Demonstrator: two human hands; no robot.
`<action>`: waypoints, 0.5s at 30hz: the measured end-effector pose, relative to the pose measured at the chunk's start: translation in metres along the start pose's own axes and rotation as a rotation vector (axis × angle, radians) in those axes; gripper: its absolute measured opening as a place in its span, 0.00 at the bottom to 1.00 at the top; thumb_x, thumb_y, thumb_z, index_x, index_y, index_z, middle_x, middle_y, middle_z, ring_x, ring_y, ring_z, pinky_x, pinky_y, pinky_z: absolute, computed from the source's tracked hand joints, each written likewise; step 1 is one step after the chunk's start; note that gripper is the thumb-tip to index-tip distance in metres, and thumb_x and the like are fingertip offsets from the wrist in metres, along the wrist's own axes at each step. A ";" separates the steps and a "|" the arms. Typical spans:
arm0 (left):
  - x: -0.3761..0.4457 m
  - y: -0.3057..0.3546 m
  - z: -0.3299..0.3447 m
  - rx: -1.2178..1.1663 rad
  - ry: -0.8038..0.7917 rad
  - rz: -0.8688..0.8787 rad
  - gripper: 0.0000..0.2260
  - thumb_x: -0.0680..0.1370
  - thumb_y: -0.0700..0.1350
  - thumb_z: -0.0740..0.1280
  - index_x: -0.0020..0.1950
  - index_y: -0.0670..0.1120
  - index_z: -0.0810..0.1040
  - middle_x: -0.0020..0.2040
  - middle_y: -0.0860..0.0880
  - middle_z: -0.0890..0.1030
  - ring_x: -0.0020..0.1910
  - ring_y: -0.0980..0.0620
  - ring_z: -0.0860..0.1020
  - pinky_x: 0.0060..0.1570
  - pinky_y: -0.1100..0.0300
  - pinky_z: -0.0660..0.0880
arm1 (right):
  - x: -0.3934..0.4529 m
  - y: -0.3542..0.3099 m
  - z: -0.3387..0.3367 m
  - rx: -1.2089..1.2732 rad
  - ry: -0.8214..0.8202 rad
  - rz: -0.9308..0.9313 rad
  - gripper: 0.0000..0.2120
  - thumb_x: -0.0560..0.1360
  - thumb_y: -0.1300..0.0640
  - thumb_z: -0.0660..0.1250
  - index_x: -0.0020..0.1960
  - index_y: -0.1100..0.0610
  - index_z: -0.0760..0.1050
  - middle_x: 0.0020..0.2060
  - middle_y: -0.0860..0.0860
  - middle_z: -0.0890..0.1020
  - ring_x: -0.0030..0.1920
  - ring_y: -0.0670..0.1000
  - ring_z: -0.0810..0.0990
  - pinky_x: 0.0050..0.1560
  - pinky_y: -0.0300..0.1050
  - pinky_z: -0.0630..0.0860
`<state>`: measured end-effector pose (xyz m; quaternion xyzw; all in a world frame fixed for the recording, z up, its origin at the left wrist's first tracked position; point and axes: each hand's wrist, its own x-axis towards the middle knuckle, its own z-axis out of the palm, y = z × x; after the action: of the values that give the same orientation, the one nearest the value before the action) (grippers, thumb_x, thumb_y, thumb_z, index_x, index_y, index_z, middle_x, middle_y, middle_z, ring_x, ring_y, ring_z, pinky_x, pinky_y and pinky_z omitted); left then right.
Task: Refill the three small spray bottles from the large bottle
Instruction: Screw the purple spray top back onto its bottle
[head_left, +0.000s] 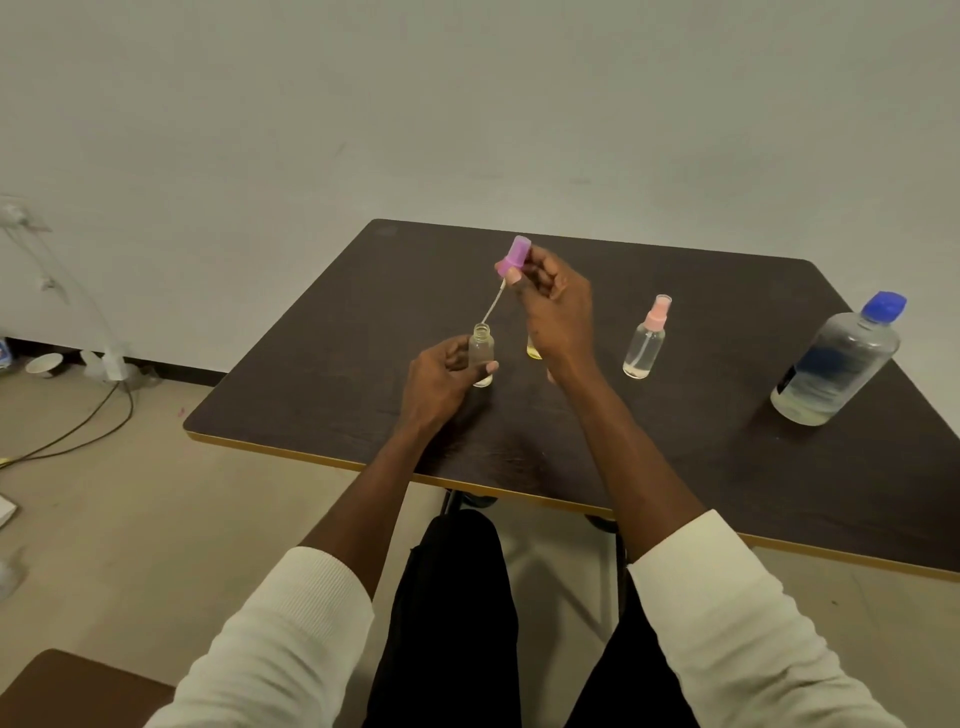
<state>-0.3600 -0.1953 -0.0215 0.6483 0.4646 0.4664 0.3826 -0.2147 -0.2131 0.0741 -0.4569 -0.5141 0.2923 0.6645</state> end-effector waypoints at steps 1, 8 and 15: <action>0.000 0.000 0.000 0.004 0.001 0.000 0.17 0.74 0.46 0.77 0.62 0.48 0.82 0.52 0.53 0.87 0.50 0.63 0.84 0.49 0.72 0.77 | 0.000 0.002 0.001 -0.018 -0.012 0.004 0.10 0.75 0.59 0.72 0.56 0.52 0.80 0.48 0.50 0.86 0.52 0.46 0.84 0.56 0.41 0.79; -0.001 -0.001 -0.001 0.036 -0.009 0.015 0.18 0.75 0.49 0.76 0.63 0.47 0.82 0.53 0.53 0.87 0.52 0.62 0.84 0.53 0.67 0.79 | -0.013 0.041 0.008 -0.298 -0.173 0.100 0.10 0.76 0.61 0.70 0.57 0.58 0.80 0.48 0.51 0.85 0.49 0.45 0.83 0.48 0.41 0.80; -0.002 0.000 -0.001 0.066 -0.004 0.030 0.16 0.76 0.47 0.75 0.63 0.46 0.82 0.52 0.53 0.87 0.50 0.64 0.83 0.47 0.74 0.75 | -0.015 0.045 0.007 -0.359 -0.188 0.095 0.09 0.72 0.59 0.75 0.48 0.62 0.79 0.40 0.50 0.82 0.36 0.38 0.80 0.37 0.32 0.77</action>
<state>-0.3615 -0.1973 -0.0218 0.6684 0.4692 0.4551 0.3549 -0.2222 -0.2051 0.0275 -0.5624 -0.5955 0.2683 0.5071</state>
